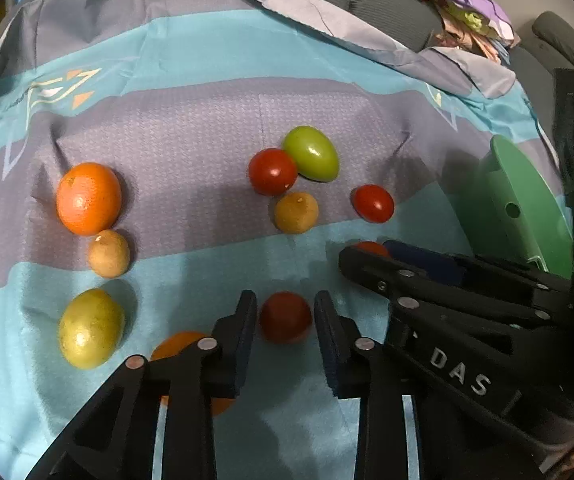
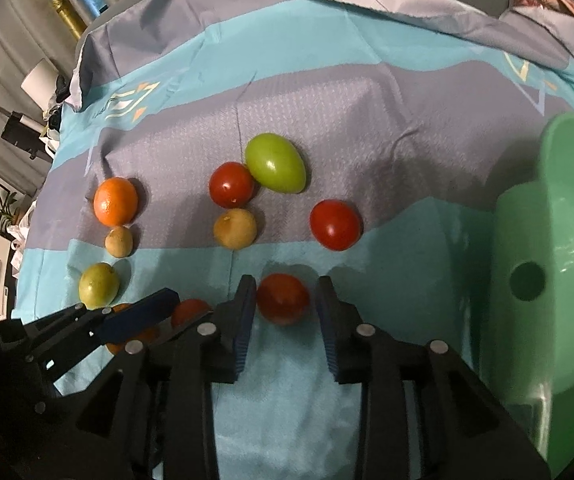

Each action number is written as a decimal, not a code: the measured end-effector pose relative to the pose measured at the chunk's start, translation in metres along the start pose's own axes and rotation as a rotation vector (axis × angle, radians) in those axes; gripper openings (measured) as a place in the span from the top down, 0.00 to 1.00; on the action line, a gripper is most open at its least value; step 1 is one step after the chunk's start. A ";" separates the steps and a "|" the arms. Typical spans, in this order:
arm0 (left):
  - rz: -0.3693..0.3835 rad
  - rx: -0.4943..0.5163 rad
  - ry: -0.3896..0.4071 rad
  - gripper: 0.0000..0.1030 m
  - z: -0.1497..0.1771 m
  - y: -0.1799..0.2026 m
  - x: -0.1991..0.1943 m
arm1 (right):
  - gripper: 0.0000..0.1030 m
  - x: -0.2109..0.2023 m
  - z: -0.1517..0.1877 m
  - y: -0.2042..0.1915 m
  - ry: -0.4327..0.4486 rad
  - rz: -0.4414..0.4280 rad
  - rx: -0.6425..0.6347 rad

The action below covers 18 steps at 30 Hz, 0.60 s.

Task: Organize fruits
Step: 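Close the left tool on a red tomato while the right tool grasps another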

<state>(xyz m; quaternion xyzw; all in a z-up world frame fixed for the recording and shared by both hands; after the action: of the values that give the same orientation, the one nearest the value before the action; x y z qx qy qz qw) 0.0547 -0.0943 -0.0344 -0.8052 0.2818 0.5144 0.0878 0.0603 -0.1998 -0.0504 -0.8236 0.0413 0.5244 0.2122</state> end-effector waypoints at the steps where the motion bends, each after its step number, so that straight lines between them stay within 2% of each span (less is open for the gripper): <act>1: 0.001 -0.001 0.002 0.72 0.000 0.000 0.000 | 0.69 0.001 0.000 0.001 0.003 -0.002 0.000; 11: 0.007 -0.020 0.021 0.73 0.002 0.006 -0.003 | 0.71 -0.001 0.000 -0.001 0.014 -0.026 -0.029; 18: -0.008 -0.024 0.084 0.73 0.002 0.010 -0.021 | 0.71 -0.021 0.002 -0.007 0.056 -0.067 -0.035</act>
<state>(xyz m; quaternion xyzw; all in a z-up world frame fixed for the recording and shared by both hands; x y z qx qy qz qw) 0.0413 -0.0942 -0.0148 -0.8282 0.2759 0.4830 0.0684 0.0513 -0.1964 -0.0303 -0.8424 0.0105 0.4945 0.2137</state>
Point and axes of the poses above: each gripper's, at about its wrist camera, not at the fingertips, and x roughly the way its jaws point, y to its right, z to its underside, the point moved 6 cm from there along x, roughly the way its jaws point, and after that the axes turned 10 degrees about x, right-handed, at the moved point
